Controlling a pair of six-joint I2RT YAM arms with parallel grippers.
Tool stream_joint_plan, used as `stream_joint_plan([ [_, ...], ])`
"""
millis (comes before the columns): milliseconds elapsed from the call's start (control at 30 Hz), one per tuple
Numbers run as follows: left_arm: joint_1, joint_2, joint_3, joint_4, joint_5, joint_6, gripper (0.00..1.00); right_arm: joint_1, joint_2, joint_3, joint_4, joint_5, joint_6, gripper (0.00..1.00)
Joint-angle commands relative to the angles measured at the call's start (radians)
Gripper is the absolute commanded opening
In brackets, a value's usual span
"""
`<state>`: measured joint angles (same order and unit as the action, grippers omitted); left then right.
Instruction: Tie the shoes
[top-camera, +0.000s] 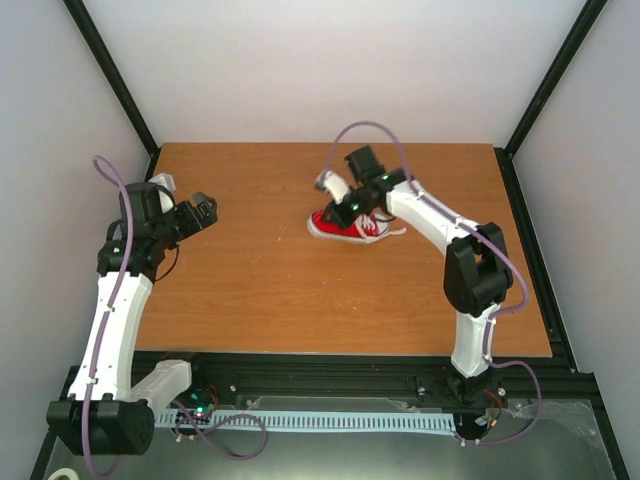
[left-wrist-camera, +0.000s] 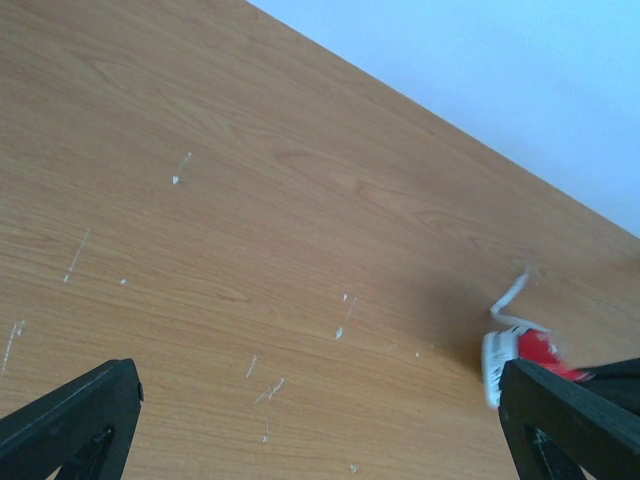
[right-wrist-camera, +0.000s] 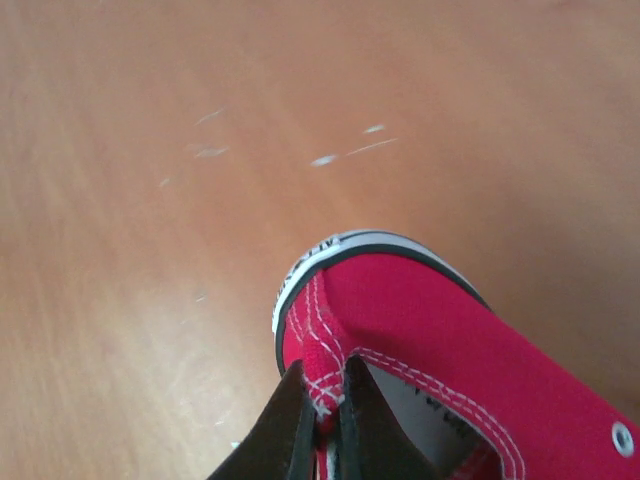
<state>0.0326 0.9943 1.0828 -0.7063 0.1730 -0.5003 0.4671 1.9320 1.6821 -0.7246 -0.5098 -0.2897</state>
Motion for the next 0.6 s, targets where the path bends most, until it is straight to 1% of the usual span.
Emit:
stream_joint_plan([
  [0,0.004,-0.028,-0.02,0.021,0.064,0.008,1.0,0.121,-0.052,-0.072,0.089,-0.004,-0.11,0.03],
  [100,0.004,-0.037,-0.034,0.03,0.093,0.013,1.0,0.209,-0.076,-0.129,0.063,0.031,-0.142,0.03],
  [167,0.003,-0.042,-0.047,0.044,0.131,0.018,1.0,0.256,-0.116,-0.192,0.07,0.047,-0.142,0.03],
  [200,0.003,-0.046,-0.066,0.053,0.154,0.017,1.0,0.28,-0.141,-0.238,0.076,0.063,-0.141,0.05],
  [333,-0.005,-0.051,-0.146,0.099,0.247,-0.005,1.0,0.362,-0.248,-0.389,0.138,0.148,-0.073,0.27],
  [367,-0.012,-0.048,-0.166,0.106,0.265,-0.012,0.99,0.37,-0.268,-0.41,0.156,0.177,-0.031,0.35],
  [400,-0.023,-0.04,-0.18,0.113,0.28,-0.019,0.99,0.37,-0.286,-0.421,0.174,0.204,0.052,0.41],
  [500,-0.077,-0.007,-0.206,0.138,0.315,-0.015,0.99,0.365,-0.372,-0.453,0.234,0.306,0.195,0.56],
  [567,-0.132,0.04,-0.208,0.155,0.342,-0.009,0.99,0.34,-0.438,-0.478,0.285,0.387,0.301,0.65],
])
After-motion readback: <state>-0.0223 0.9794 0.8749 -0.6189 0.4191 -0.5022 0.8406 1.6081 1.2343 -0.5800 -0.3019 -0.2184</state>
